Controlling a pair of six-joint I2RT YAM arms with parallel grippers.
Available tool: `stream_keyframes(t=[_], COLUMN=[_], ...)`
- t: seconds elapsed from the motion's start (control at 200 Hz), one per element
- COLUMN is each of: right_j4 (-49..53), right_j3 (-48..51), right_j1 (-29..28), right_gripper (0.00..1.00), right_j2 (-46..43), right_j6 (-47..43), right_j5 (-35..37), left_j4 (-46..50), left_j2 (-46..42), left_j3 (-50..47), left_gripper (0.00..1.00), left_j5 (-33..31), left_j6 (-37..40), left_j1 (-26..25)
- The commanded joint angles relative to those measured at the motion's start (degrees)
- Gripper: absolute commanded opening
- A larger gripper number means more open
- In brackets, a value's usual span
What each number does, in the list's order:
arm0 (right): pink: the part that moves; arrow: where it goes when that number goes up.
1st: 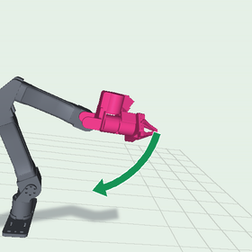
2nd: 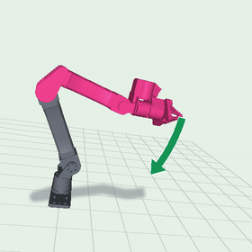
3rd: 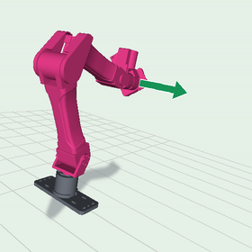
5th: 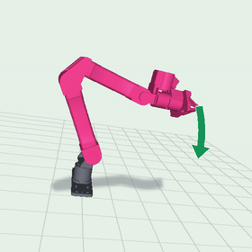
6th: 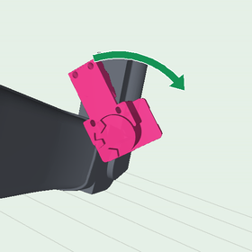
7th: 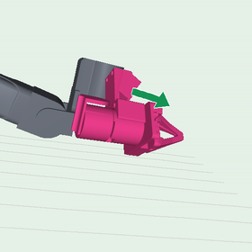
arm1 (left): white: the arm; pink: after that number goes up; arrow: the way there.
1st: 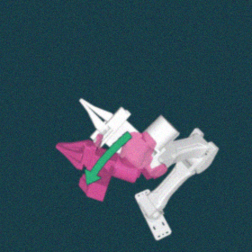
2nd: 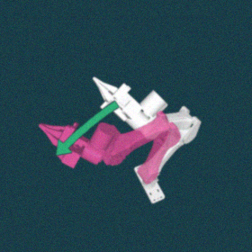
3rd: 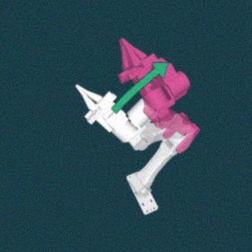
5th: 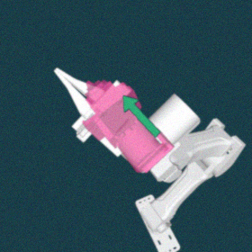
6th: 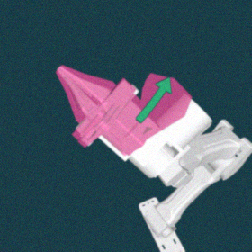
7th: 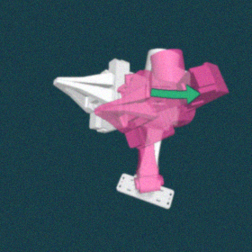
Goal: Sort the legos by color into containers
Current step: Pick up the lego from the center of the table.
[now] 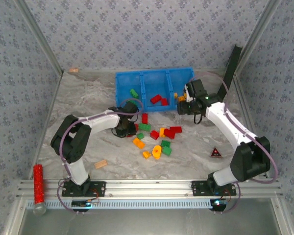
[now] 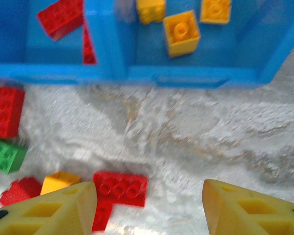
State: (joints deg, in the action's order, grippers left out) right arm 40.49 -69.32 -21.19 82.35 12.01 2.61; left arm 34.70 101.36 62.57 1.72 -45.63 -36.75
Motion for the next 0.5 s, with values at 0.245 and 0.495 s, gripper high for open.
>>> stream_keyframes(t=[0.245, 0.495], right_j4=[1.7, -1.0], right_j3=[12.8, 19.9], right_j1=[-10.4, -18.2], right_gripper=[0.63, 0.63], right_j2=[-9.4, -17.7], right_j6=[9.6, 39.5], right_j5=[-6.2, -7.0], left_j4=[14.0, 11.2], left_j2=[-6.8, 0.1], left_j3=[14.8, 30.4], left_gripper=[0.16, 0.15], left_j5=[-0.3, -1.1], left_j6=[6.3, 8.7], left_j1=[0.1, -1.3])
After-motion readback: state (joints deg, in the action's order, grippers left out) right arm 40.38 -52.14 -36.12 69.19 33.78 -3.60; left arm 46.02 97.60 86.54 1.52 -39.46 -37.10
